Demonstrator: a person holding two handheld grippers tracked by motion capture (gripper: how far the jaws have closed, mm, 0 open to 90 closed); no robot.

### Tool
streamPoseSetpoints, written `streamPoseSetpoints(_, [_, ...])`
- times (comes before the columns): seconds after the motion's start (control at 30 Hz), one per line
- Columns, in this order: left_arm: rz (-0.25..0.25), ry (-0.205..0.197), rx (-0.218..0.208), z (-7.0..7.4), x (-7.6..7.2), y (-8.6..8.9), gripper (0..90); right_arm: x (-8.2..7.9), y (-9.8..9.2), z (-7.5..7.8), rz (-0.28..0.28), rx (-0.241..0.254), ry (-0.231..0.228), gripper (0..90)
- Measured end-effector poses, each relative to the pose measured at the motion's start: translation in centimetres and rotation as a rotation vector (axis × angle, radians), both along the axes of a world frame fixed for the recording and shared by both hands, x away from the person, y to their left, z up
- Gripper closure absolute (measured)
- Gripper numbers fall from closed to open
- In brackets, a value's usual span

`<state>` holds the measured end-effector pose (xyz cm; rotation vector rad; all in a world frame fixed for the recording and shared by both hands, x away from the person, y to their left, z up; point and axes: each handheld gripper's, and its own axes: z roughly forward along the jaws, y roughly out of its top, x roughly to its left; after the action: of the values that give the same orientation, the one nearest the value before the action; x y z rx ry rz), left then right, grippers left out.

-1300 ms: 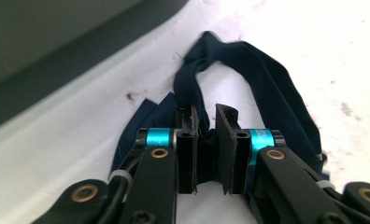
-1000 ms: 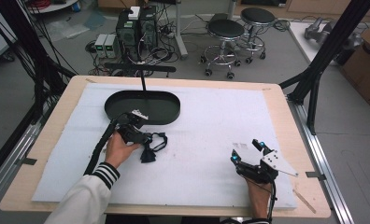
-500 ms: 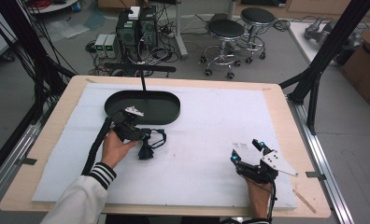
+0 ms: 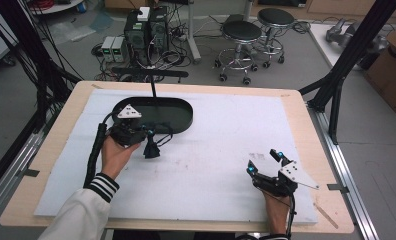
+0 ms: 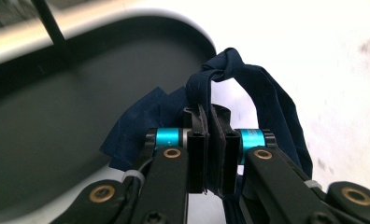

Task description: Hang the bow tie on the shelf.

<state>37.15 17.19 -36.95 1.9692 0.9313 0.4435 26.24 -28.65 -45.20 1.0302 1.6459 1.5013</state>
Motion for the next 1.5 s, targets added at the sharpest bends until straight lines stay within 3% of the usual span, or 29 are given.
streamPoseSetpoints(0.13, [0.018, -0.073, -0.054, 0.7, -0.2, 0.5, 85.6, 0.0, 0.0, 0.0, -0.001, 0.001, -0.002, 10.1])
streamPoseSetpoints(0.33, [0.012, -0.138, -0.088, 1.2, -0.3, 1.2, 85.6, 0.0, 0.0, 0.0, -0.001, 0.001, 0.002, 10.1])
streamPoseSetpoints(0.5, [0.042, -0.2, -0.124, 1.7, -0.4, 1.8, 85.6, 0.0, 0.0, 0.0, -0.002, -0.004, 0.003, 10.1])
streamPoseSetpoints(0.67, [0.052, -0.217, -0.14, 2.3, -0.2, 2.4, 85.6, 0.0, 0.1, 0.0, -0.002, -0.005, 0.002, 10.1])
streamPoseSetpoints(0.97, [0.072, -0.273, -0.152, 4.6, 0.5, 3.0, 85.6, 0.0, 0.1, 0.0, -0.003, -0.013, 0.002, 10.1])
streamPoseSetpoints(1.13, [0.101, -0.297, -0.145, 5.7, 1.7, 3.9, 85.6, 0.0, 0.2, 0.0, -0.002, -0.019, -0.001, 10.1])
streamPoseSetpoints(1.33, [0.155, -0.297, -0.185, 6.0, 3.2, 5.3, 85.6, 0.0, 0.2, 0.0, -0.005, -0.029, -0.003, 10.1])
streamPoseSetpoints(1.5, [0.172, -0.301, -0.185, 5.9, 4.2, 5.9, 85.6, 0.0, 0.3, 0.0, -0.007, -0.033, -0.002, 10.1])
